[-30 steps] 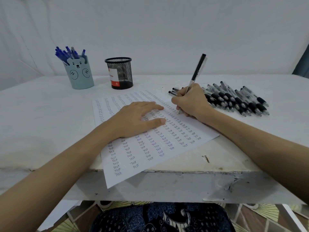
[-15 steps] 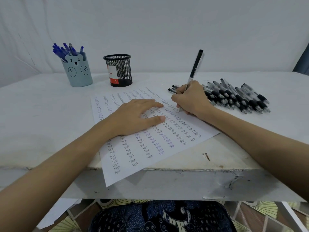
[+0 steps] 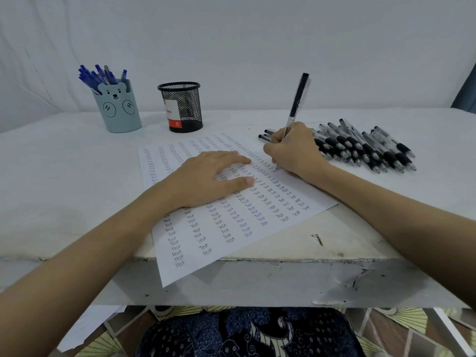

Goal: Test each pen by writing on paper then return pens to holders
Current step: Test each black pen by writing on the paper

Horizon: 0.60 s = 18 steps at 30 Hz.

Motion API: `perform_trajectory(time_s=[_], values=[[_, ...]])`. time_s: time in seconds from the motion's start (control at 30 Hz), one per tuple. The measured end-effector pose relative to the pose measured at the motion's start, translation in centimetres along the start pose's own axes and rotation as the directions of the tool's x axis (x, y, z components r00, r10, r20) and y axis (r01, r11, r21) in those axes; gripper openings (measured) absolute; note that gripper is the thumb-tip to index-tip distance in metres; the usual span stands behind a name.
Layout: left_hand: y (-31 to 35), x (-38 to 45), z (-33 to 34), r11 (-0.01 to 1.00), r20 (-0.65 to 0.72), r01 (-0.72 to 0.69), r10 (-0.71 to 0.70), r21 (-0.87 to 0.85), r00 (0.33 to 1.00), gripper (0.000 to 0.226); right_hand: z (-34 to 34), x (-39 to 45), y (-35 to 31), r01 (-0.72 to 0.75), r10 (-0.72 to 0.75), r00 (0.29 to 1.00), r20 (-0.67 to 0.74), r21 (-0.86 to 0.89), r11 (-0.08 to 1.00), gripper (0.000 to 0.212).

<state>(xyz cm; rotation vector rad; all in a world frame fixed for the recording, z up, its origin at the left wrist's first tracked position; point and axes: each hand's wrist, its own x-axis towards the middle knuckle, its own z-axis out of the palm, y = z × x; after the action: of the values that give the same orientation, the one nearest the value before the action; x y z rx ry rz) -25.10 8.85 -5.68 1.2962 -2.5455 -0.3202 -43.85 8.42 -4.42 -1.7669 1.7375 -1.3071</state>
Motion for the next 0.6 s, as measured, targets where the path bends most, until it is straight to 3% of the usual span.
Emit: perform_trajectory(time_s=[0.07, 0.13, 0.23, 0.4, 0.6], values=[[-0.1, 0.0, 0.0, 1.0, -0.005, -0.006, 0.006, -0.002, 1.0, 0.076, -0.1, -0.1, -0.2, -0.019, 0.019, 1.0, 0.005, 0.005, 1.0, 0.033], [-0.2, 0.0, 0.0, 1.0, -0.007, -0.008, 0.008, -0.003, 1.0, 0.078, -0.5, -0.1, -0.5, -0.082, 0.078, 0.996, 0.034, 0.117, 0.99, 0.028], [-0.2, 0.0, 0.0, 1.0, -0.008, -0.005, 0.005, 0.0, 1.0, 0.076, -1.6, 0.1, -0.7, -0.212, 0.188, 0.976, 0.106, 0.303, 0.929, 0.04], [-0.2, -0.1, 0.0, 1.0, 0.004, 0.004, -0.004, -0.004, 1.0, 0.071, -2.1, 0.2, -0.8, -0.206, 0.156, 0.972, 0.174, 0.324, 0.923, 0.026], [0.1, -0.2, -0.1, 1.0, 0.008, 0.007, -0.007, -0.003, 1.0, 0.068, -2.5, 0.3, -1.3, -0.303, 0.19, 0.939, 0.285, 0.431, 0.85, 0.028]])
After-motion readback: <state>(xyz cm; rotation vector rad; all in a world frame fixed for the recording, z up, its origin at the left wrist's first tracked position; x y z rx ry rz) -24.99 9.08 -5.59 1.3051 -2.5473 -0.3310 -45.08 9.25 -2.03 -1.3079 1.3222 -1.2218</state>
